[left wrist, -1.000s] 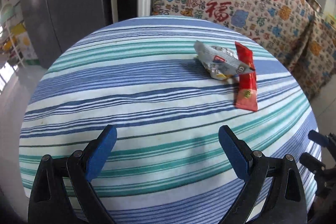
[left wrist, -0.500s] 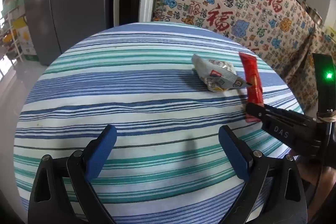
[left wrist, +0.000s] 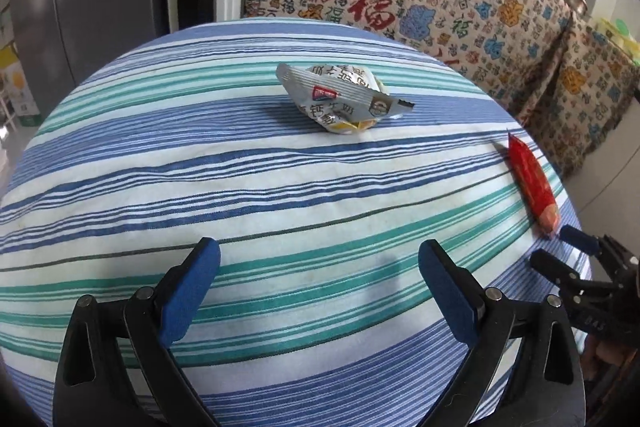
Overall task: Collect trash
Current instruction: 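Return both tools to the table above the red stick and silver wrapper, then grasp the silver-white wrapper with the left tool while the right tool grasps the red snack stick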
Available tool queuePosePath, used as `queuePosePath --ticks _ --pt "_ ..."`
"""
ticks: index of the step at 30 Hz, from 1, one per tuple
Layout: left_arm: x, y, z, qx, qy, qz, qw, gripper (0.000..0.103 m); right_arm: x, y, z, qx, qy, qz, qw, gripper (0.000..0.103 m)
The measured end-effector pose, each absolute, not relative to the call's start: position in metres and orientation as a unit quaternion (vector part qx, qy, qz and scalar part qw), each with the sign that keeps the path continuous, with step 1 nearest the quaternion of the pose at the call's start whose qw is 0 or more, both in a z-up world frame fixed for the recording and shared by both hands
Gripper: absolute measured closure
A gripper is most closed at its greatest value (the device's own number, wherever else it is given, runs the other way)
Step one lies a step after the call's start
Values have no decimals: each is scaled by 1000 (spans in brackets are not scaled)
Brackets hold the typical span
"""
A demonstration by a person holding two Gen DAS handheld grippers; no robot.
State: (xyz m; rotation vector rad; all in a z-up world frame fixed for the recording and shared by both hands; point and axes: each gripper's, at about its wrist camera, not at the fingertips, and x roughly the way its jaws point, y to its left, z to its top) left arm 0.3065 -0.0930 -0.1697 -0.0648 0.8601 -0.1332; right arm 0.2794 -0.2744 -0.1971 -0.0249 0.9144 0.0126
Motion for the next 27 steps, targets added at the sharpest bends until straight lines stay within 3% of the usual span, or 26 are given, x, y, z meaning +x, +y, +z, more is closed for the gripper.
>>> queuePosePath --ticks 7,15,21,24,26,27 --pt "321 -97 -171 -6 426 -48 903 1 284 -280 -198 6 449 21 893 15" --pt "389 -105 -172 2 435 3 901 0 282 -277 -199 -2 451 19 892 12" --pt "425 -108 -167 -33 422 -20 906 1 283 -278 -199 -1 452 19 892 11" --pt "426 -106 -164 -47 408 -39 911 16 283 -278 -199 -1 452 19 892 11" --pt "424 -103 -162 -60 400 -59 912 44 282 -278 -199 -2 452 19 892 11" --pt "423 -102 -161 -64 399 -61 912 46 282 -278 -199 -2 452 19 892 11"
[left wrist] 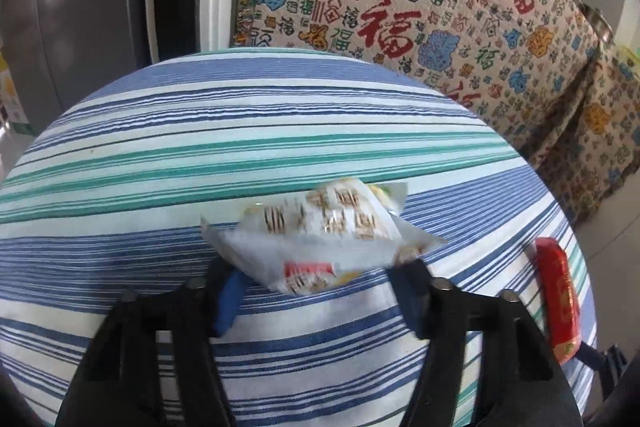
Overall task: Collect trash
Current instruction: 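Grasp the silver-white wrapper with the left tool while the right tool grasps the red snack stick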
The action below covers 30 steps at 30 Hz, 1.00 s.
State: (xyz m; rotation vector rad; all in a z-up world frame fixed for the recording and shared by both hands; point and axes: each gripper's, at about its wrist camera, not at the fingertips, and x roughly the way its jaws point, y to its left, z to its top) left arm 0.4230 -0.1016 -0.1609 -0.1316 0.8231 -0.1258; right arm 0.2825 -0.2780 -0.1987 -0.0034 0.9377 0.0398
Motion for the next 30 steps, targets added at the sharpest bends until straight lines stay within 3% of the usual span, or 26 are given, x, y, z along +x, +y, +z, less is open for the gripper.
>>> queuePosePath --ticks 4,13,15,17,18,23,30 --pt "409 -93 -160 -70 396 -65 913 54 282 -278 -198 -1 452 19 892 11" --pt "308 -89 -162 -35 425 -76 901 52 280 -283 -197 7 451 37 892 10" --pt "290 -86 -163 -42 431 -81 898 39 275 -283 -198 -9 455 39 890 10" --pt "280 -83 -164 -40 430 -88 897 10 271 -285 -197 -12 456 42 889 10" --pt "279 -82 -164 -33 431 -85 898 6 268 -286 -197 -12 456 42 889 10" --pt "288 -75 -167 -11 427 -79 901 1 263 -289 -197 -14 446 46 894 10" --pt "303 -101 -175 71 441 -84 891 0 273 -294 -196 -17 469 52 882 9"
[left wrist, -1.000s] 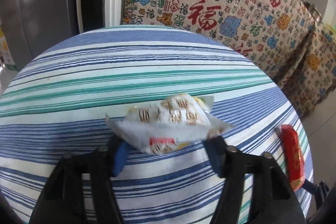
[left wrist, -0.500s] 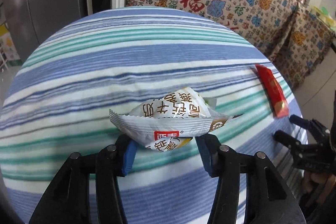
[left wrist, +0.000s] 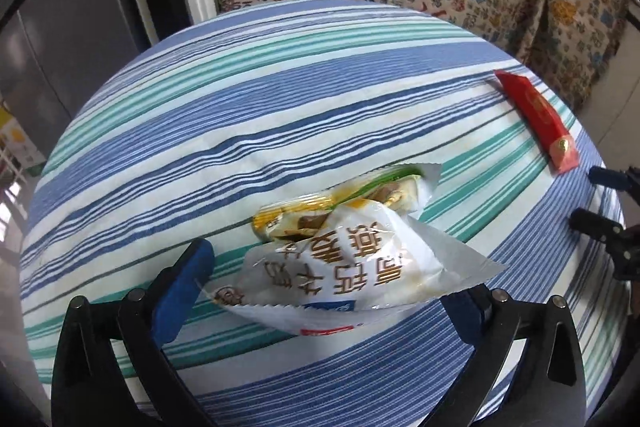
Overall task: Collect trash
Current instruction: 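Grasp the silver-white wrapper with the left tool while the right tool grasps the red snack stick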
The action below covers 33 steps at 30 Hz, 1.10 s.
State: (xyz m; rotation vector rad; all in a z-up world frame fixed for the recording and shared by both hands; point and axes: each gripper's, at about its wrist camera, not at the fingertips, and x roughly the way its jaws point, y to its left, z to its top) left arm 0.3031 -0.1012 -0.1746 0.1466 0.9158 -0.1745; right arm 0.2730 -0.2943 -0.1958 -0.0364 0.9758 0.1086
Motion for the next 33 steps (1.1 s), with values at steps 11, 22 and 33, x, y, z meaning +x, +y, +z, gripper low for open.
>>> queuePosePath --ticks 11,22,33 --pt "308 -100 -170 66 444 -85 890 0 303 -297 -178 22 469 46 882 9" --pt "311 -105 -169 70 446 -67 890 1 327 -295 -177 46 478 46 876 23" --pt "295 -112 -145 54 408 -118 903 53 308 -292 -155 30 461 55 885 88"
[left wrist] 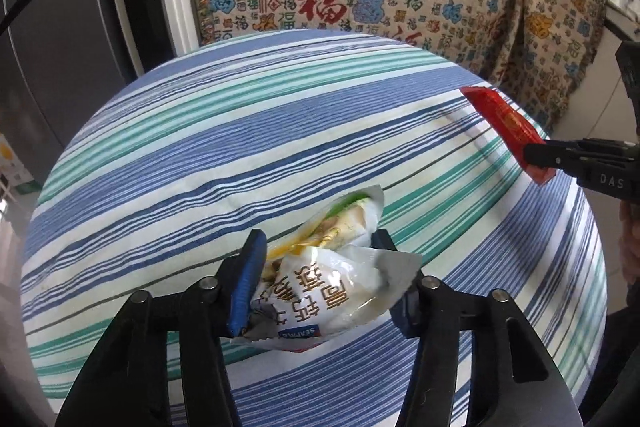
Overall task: Collect trash
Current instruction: 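Grasp the silver-white wrapper with the left tool while the right tool grasps the red snack stick, then carry both items over the blue wastebasket and open both tools to drop them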
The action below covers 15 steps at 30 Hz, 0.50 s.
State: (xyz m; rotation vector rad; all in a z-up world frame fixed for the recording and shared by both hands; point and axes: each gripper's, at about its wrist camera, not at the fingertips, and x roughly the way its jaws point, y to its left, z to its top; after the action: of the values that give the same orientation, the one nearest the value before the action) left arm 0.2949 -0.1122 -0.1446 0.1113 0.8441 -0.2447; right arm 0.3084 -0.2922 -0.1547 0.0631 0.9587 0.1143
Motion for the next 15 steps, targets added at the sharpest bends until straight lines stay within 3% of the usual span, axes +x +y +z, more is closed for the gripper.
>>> queuePosePath --ticks 2,15 --pt "293 -115 -141 45 405 -122 905 62 301 -295 -148 32 455 55 888 88" --pt "266 -145 -120 56 367 -130 919 64 256 -334 -118 45 435 43 898 89"
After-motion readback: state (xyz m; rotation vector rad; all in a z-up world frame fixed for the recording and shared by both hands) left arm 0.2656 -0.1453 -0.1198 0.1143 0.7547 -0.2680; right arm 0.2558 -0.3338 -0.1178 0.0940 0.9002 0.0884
